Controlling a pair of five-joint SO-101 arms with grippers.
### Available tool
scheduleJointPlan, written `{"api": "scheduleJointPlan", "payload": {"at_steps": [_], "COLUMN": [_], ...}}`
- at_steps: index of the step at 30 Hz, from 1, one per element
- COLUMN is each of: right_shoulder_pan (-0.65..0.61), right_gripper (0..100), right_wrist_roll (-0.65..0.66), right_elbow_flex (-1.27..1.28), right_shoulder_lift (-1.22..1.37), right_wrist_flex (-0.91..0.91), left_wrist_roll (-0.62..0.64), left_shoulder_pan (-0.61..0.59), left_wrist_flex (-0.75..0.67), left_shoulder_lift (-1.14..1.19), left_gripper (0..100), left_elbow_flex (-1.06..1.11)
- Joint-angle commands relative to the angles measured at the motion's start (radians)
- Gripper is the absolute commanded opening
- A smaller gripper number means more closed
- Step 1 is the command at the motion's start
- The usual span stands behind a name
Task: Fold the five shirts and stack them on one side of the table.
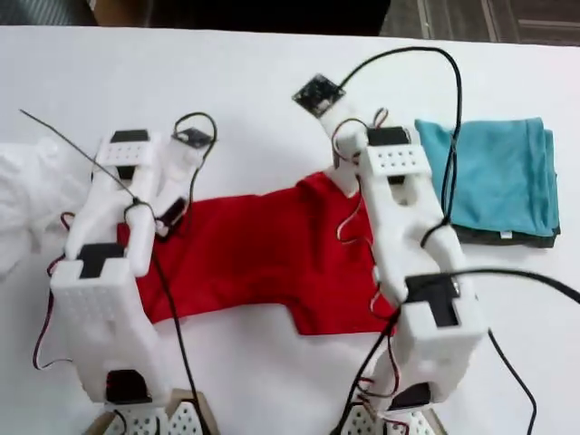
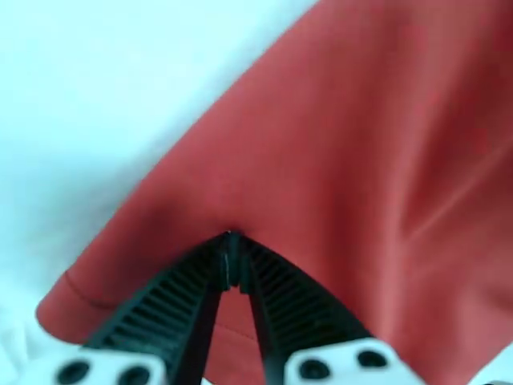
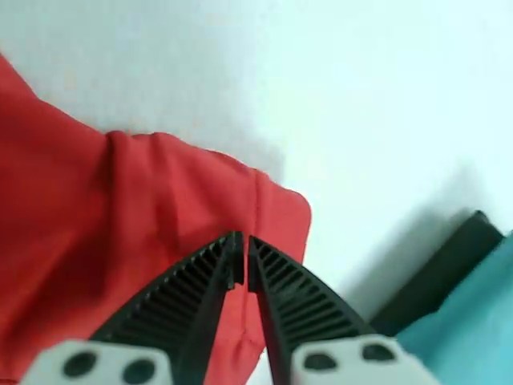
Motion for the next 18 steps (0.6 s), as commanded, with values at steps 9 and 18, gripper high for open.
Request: {"api": "scheduleJointPlan", "payload": {"at_steps": [9,18], "right_shoulder_pan": [0.082,0.157], "right_gripper": [2.1,2.0], "right_wrist_roll": [-0.006,-0.006], "right_elbow_flex": [-0.063,-0.063], "right_shoulder_lift": [0.179,0.222], "right_wrist_flex": [-0.021,-0.062], "left_wrist_roll": [0.012,0.006], "left_shoulder_pan": [-0.163,-0.17], "left_wrist_flex": [-0.02,0.126], "left_shoulder_lift": [0.117,0.305], "left_gripper": [3,3], "left_elbow_flex": [-0.308,-0.677]}}
